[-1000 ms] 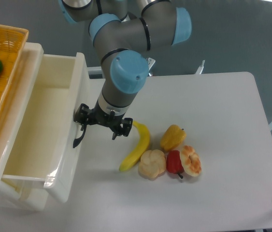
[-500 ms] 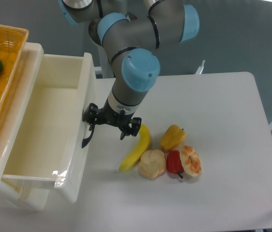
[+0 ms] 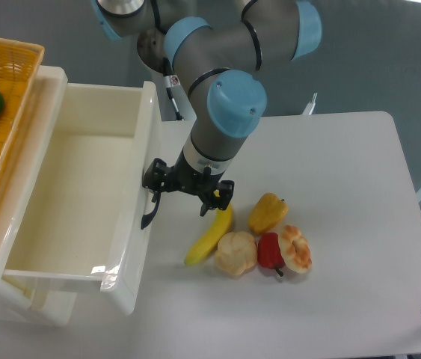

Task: Slide the top white drawer open
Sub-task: 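Keep pulling the drawer out along its runners to full extension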

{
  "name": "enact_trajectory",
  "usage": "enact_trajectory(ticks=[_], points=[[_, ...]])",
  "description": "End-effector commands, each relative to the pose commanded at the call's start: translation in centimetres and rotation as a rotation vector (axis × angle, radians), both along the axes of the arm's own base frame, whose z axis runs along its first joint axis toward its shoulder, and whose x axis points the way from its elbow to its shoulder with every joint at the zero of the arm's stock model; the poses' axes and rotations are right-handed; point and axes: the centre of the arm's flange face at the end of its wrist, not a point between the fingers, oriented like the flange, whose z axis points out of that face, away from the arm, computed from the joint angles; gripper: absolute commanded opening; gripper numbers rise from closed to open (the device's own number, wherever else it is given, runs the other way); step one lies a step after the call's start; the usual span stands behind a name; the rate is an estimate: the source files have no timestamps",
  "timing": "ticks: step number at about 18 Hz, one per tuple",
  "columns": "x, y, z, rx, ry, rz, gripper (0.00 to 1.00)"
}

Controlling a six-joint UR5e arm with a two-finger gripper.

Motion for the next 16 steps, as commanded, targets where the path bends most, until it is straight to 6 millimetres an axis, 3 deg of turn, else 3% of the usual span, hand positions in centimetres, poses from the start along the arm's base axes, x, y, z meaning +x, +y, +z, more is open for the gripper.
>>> enact_trajectory(ticks=[16], points=[[-2.9,-1.7,-0.3,0.003,-0.007,0.051,1.00]])
